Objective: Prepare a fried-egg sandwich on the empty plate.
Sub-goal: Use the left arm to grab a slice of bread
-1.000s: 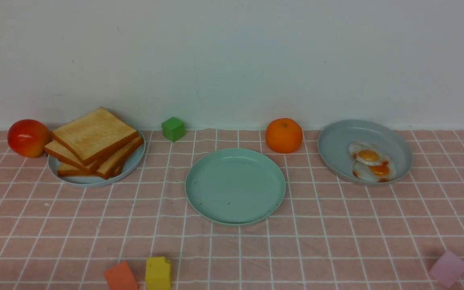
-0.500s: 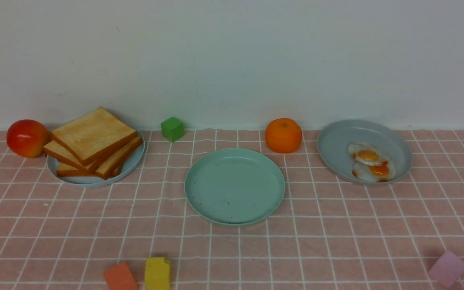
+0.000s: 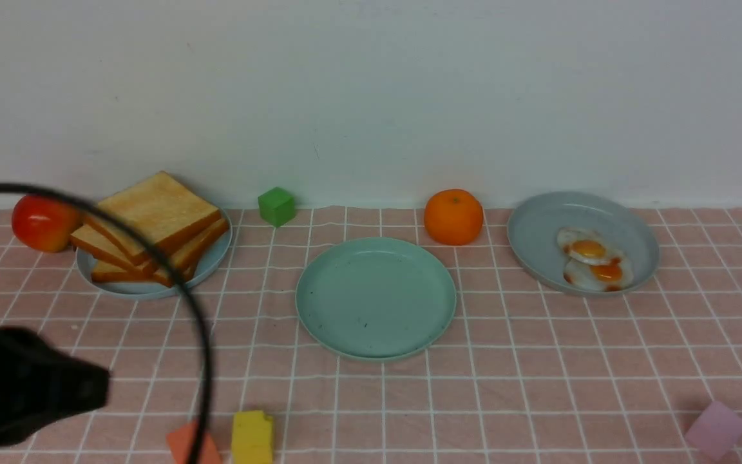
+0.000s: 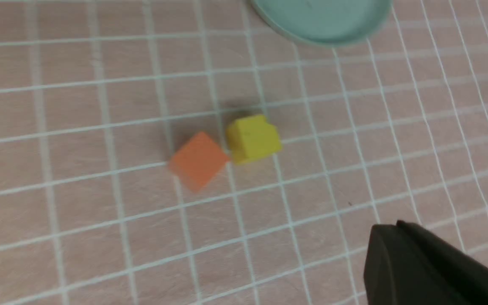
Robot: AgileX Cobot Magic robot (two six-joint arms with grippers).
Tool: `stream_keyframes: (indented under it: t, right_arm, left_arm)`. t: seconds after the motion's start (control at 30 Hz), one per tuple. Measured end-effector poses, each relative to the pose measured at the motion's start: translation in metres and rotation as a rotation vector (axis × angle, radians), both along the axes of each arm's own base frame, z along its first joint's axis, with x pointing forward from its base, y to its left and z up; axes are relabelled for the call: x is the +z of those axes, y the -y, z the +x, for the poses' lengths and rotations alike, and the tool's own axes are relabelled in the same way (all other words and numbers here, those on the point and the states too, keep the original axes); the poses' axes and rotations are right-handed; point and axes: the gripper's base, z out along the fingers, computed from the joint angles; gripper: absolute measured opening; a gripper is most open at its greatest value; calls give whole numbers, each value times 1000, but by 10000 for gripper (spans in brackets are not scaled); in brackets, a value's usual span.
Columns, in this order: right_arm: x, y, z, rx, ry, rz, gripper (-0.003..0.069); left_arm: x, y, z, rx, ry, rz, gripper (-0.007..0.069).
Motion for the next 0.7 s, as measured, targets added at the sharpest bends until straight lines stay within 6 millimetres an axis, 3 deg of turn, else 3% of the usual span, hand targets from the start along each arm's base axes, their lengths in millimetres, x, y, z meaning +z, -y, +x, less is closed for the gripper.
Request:
stream_keyframes:
  t: [0.13, 0.27, 0.5, 0.63, 0.7]
  right_arm:
    - [0, 0, 0, 0, 0, -1, 241]
    - [1, 0, 0, 2, 15, 8, 241]
    - [22, -7, 5, -8, 294, 496, 241]
    - [36, -5, 4, -10, 452, 639, 241]
    - [41, -6, 3, 0, 448, 653, 241]
  left_arm:
    - [-8, 17, 20, -60, -27, 24, -13]
    - [-13, 27, 20, -118, -44, 49, -13]
    - [-16, 25, 17, -149, -67, 96, -13]
    - [-17, 24, 19, -148, -59, 121, -13]
    - [-19, 24, 23, -145, -51, 143, -13]
